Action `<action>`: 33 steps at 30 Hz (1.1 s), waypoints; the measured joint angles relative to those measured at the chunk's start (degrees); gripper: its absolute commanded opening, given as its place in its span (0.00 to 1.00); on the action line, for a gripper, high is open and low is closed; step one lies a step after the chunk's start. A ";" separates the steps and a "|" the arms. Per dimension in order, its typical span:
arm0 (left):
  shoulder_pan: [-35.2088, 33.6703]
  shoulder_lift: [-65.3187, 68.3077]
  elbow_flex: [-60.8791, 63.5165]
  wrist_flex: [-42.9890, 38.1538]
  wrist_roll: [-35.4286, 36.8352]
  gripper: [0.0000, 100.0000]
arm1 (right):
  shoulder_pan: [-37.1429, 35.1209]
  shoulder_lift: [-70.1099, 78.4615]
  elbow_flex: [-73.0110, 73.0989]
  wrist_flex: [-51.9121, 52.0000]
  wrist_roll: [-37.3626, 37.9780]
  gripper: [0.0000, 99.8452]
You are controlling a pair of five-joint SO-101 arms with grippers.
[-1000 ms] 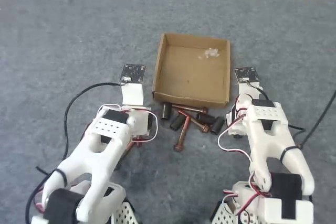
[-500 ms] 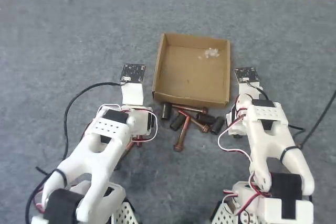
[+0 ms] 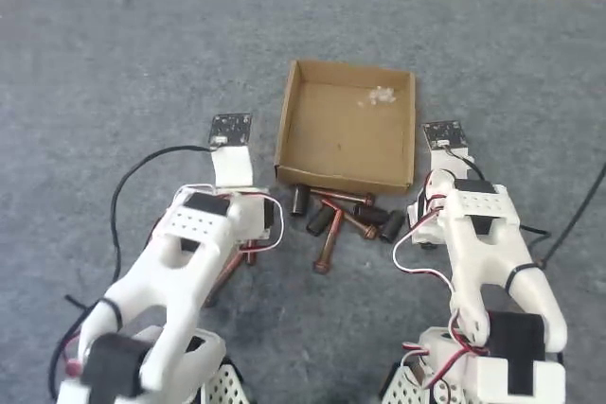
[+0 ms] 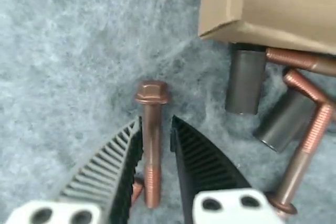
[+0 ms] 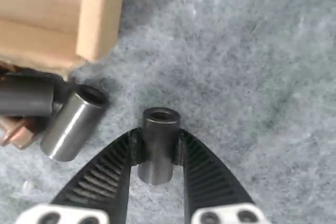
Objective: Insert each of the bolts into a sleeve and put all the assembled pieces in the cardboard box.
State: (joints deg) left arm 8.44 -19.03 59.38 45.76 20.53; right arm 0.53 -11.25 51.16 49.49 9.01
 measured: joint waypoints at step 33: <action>0.70 15.91 -10.99 3.16 0.70 0.08 | 0.00 0.00 0.00 0.00 0.00 0.01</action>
State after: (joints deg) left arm 9.14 -3.12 48.40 48.92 21.23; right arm 0.53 -11.25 51.16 49.49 9.01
